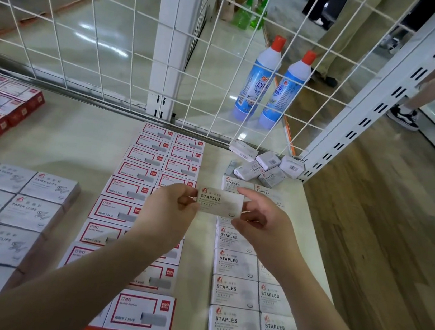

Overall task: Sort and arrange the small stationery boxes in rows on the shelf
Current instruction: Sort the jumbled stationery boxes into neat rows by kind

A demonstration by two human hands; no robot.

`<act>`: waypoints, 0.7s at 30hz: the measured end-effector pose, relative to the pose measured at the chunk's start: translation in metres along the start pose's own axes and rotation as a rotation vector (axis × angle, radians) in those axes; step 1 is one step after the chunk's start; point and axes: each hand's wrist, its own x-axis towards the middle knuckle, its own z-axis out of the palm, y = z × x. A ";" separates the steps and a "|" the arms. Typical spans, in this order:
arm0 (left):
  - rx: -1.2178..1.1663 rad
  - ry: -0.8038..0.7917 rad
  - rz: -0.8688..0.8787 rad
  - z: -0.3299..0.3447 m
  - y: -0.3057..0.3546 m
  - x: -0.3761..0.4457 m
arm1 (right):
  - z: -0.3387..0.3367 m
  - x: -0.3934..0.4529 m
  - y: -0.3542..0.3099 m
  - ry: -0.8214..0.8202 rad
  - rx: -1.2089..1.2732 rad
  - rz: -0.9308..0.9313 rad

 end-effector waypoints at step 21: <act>0.226 -0.185 0.069 0.038 0.016 0.026 | -0.049 0.031 0.044 0.129 -0.251 -0.039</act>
